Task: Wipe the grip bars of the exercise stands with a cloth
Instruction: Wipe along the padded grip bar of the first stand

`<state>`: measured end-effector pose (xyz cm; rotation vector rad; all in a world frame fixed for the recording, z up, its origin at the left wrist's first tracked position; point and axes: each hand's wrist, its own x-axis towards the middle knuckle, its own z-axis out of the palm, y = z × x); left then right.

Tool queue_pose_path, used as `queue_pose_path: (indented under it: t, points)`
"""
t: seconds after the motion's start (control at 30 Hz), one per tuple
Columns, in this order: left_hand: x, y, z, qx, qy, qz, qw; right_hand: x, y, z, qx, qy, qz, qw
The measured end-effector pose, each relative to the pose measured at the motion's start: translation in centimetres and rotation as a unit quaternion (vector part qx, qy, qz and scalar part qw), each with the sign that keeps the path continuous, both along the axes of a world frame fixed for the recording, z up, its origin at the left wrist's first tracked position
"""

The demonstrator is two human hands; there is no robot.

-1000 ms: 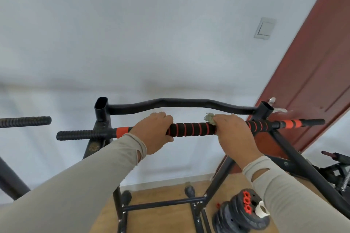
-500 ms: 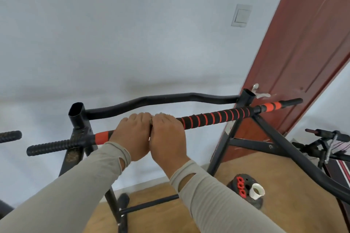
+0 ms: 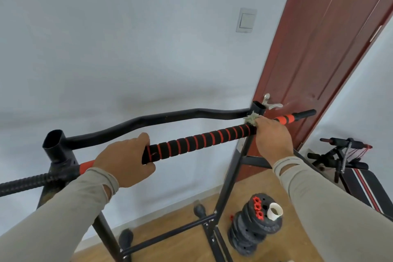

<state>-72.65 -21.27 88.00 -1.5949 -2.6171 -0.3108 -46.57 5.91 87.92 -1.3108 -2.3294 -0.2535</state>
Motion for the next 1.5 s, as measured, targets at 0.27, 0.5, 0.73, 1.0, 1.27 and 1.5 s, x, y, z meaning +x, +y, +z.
queue_pose_path:
  t: [0.27,0.5,0.73,1.0,1.27,1.5]
  points:
    - [-0.4,-0.8,-1.0,0.082,0.078,-0.055,0.992,-8.4,-11.5,-2.6,-0.006,0.17,0.14,0.975]
    - [-0.9,-1.3,-1.9,0.133,0.086,-0.038,0.987,-13.8,-18.1,-4.5,0.01,0.137,0.351,0.926]
    - [-1.3,-0.5,-1.5,0.096,0.089,-0.042,0.99,-4.4,-5.0,-1.3,0.007,0.046,0.124,0.991]
    - [0.4,0.7,-0.5,0.022,0.047,-0.037,0.998,-1.9,-0.7,-0.2,-0.128,0.144,-0.096,0.977]
    - [-0.1,-2.3,-1.6,0.104,0.012,-0.001,0.994,-4.6,-5.0,-0.7,-0.063,0.151,-0.014,0.986]
    - [-0.7,-2.2,-1.3,0.102,-0.013,-0.021,0.994,-13.3,-17.5,-3.3,-0.03,0.161,0.255,0.953]
